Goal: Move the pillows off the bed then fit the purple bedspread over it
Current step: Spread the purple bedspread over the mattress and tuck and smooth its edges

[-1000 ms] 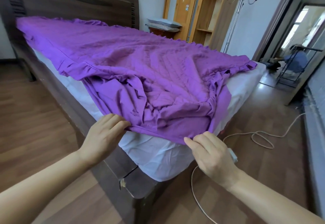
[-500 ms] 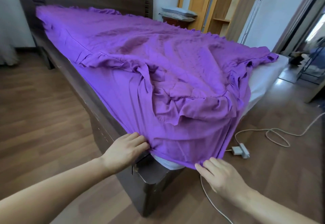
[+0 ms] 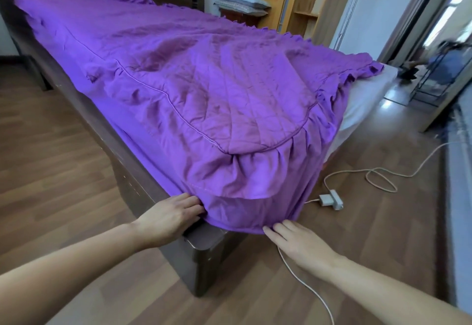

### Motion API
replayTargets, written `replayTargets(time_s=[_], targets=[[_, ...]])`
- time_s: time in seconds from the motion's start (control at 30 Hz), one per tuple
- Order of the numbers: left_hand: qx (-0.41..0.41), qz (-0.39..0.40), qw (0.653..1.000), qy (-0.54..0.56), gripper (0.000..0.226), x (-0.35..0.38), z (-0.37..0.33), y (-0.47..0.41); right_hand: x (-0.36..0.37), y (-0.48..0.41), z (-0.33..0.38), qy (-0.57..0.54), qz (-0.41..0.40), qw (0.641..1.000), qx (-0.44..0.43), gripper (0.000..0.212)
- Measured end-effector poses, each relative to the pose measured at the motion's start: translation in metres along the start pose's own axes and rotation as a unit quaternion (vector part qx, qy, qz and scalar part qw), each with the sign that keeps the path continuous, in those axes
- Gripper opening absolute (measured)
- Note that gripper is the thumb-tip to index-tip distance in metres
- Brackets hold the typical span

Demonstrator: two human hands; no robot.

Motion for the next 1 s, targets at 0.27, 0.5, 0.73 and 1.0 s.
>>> replayTargets(time_s=[0.27, 0.5, 0.73, 1.0], targets=[[-0.003, 0.023, 1.0, 0.002, 0.045, -0.005, -0.001, 0.003, 0.002, -0.019, 0.0, 0.034, 0.095, 0.994, -0.028, 0.05], [-0.107, -0.286, 0.944, -0.122, 0.028, -0.081, 0.02, 0.017, -0.035, 0.002, -0.004, 0.023, -0.163, 0.986, -0.032, 0.033], [-0.079, -0.235, 0.944, -0.217, 0.07, -0.144, 0.023, -0.026, -0.149, -0.048, -0.016, 0.047, -0.385, 0.922, 0.016, 0.056], [-0.045, -0.2, 0.976, -0.072, 0.056, -0.176, -0.01, -0.049, -0.173, -0.089, -0.031, 0.024, -0.346, 0.937, 0.035, 0.025]])
Point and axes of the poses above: each hand's wrist, its own y-axis away from the middle knuckle, its own x-axis out of the palm, z = x × y, the point moved 3 cm from there along -y, towards the middle knuckle, and after that the axes turned 1 degree about -x, right-handed, at the moved point
